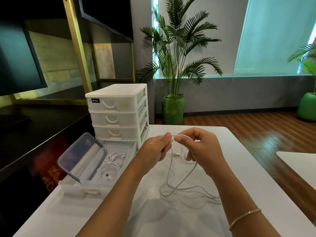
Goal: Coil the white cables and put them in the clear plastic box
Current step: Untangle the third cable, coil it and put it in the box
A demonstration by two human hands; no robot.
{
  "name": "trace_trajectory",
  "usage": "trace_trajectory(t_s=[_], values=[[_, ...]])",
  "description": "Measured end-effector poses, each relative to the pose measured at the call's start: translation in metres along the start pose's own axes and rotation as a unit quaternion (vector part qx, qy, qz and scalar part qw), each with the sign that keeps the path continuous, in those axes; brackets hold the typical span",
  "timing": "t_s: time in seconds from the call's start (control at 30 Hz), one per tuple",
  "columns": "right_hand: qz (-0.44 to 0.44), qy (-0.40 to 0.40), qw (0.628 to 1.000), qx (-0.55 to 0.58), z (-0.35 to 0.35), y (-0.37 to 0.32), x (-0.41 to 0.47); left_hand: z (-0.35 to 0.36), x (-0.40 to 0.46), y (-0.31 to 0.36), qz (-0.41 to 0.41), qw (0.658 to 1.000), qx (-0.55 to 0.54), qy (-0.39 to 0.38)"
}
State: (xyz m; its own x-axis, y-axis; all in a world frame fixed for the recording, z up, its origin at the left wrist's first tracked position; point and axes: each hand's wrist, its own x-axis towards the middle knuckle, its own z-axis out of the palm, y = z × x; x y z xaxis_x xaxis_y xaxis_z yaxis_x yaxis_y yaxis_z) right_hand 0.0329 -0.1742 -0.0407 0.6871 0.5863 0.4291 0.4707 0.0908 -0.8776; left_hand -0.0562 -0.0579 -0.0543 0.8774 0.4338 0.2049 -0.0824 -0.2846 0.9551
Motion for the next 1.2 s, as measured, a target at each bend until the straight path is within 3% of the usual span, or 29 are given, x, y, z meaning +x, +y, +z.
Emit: trace_trajectory(t_s=[0.17, 0.3, 0.47, 0.63, 0.9, 1.07, 1.2], values=[[0.027, -0.008, 0.999, 0.02, 0.002, 0.002, 0.0, -0.001, 0.001, -0.001, -0.021, 0.999, -0.039, -0.006], [0.025, -0.013, 1.0, -0.008, 0.008, 0.006, 0.0, -0.001, 0.001, 0.002, -0.023, 0.986, -0.168, -0.012], [0.021, -0.029, 0.999, -0.038, 0.017, 0.01, -0.001, -0.002, 0.002, 0.003, -0.012, 0.934, -0.357, 0.006], [0.031, -0.038, 0.997, -0.052, 0.025, 0.008, -0.005, -0.003, 0.002, 0.005, -0.019, 0.886, -0.463, 0.0], [0.048, -0.078, 0.995, -0.043, 0.028, 0.006, -0.006, -0.001, 0.002, 0.002, -0.004, 0.896, -0.443, -0.01], [0.02, -0.071, 0.994, -0.082, 0.028, 0.006, -0.007, 0.005, -0.001, 0.005, -0.004, 0.916, -0.399, -0.024], [0.024, -0.049, 0.994, -0.094, 0.027, 0.006, -0.005, 0.011, -0.002, 0.007, 0.002, 0.91, -0.411, -0.056]])
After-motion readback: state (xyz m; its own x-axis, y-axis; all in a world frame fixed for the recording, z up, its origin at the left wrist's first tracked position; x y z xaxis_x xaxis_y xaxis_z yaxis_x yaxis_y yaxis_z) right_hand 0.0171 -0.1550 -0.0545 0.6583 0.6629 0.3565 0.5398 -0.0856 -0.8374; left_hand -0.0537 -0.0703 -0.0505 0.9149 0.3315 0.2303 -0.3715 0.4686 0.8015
